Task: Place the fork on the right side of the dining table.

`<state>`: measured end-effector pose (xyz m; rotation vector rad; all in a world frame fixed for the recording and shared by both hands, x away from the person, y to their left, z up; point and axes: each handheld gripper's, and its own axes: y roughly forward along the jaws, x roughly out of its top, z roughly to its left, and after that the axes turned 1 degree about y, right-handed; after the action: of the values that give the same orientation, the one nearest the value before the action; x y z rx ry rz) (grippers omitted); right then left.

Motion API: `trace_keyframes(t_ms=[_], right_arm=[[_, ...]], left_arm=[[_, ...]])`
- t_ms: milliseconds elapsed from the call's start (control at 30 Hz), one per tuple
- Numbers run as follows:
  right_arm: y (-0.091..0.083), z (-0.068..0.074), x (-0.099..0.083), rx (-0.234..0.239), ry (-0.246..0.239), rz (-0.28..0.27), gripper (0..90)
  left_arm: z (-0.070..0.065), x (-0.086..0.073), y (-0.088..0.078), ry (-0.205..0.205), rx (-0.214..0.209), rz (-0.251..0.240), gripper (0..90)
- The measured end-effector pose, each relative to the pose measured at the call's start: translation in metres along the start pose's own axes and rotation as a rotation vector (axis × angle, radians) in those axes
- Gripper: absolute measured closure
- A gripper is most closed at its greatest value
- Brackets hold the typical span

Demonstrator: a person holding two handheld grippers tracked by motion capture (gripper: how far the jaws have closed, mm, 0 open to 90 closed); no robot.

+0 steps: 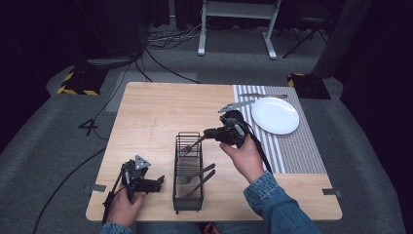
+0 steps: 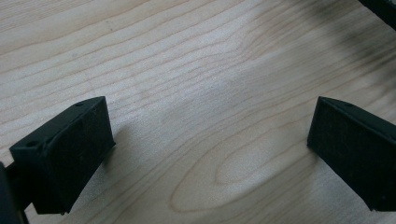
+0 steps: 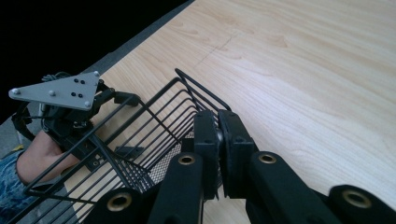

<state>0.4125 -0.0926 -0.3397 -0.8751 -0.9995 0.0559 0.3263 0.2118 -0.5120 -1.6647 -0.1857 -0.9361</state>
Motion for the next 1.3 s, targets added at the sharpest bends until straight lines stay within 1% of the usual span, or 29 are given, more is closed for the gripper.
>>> trace_keyframes(t_ms=[67,100,200,267,333,500,600,667,700,800,833,900,967,1000,1067,1167,1267,1300], right_arm=[[-0.001,0.003,0.002,-0.015,-0.014,0.003,86.4],[-0.004,0.006,0.004,-0.018,-0.028,0.002,86.4],[-0.007,0.007,0.005,-0.017,-0.03,-0.006,86.4],[-0.015,0.008,0.008,-0.018,-0.03,-0.019,86.4],[-0.016,0.009,0.009,-0.016,-0.031,-0.022,86.4],[-0.029,0.011,0.013,-0.008,-0.033,-0.042,86.4],[-0.039,0.012,0.015,-0.007,-0.039,-0.063,86.4],[-0.042,0.012,0.016,-0.004,-0.039,-0.069,86.4],[-0.048,0.012,0.016,0.001,-0.034,-0.083,86.4],[-0.056,0.012,0.017,0.002,-0.035,-0.113,86.4],[-0.056,0.012,0.017,0.002,-0.035,-0.113,86.4],[-0.064,0.011,0.017,0.014,-0.028,-0.132,86.4],[-0.067,0.011,0.017,0.016,-0.027,-0.138,86.4],[-0.074,0.011,0.017,0.015,-0.027,-0.148,86.4],[-0.076,0.011,0.017,0.014,-0.029,-0.15,86.4],[-0.089,0.01,0.018,-0.003,-0.033,-0.162,86.4],[-0.097,0.009,0.017,-0.02,-0.035,-0.175,86.4],[-0.097,0.009,0.017,-0.02,-0.035,-0.175,86.4]], left_arm=[[0.0,0.0,0.0,0.001,0.0,0.0,0.2],[0.0,0.0,0.0,0.0,0.0,0.0,0.2],[0.0,0.0,0.0,-0.001,0.0,-0.001,0.3],[0.0,0.0,0.0,0.0,0.0,0.0,0.2],[0.0,0.0,0.0,-0.001,0.0,-0.002,0.3],[0.0,0.0,0.0,-0.002,0.0,-0.001,0.3],[0.0,0.0,0.0,-0.002,0.001,-0.001,0.3],[0.0,0.0,0.0,-0.002,0.001,-0.002,0.3],[0.0,0.0,0.0,-0.001,0.001,0.0,0.3],[0.0,0.0,0.0,-0.002,0.001,-0.002,0.3],[0.0,0.0,0.0,-0.002,0.0,-0.001,0.3],[0.0,0.0,0.0,-0.002,0.0,-0.001,0.3],[0.0,0.0,0.0,-0.003,0.0,-0.002,0.3],[0.0,0.0,0.0,-0.003,0.0,-0.002,0.3],[0.0,0.0,0.0,-0.004,-0.001,-0.002,0.3],[0.0,0.0,0.0,-0.004,-0.001,-0.002,0.3],[0.0,0.0,0.0,-0.004,0.0,-0.002,0.3],[0.0,0.0,0.0,-0.004,-0.001,-0.002,0.3]])
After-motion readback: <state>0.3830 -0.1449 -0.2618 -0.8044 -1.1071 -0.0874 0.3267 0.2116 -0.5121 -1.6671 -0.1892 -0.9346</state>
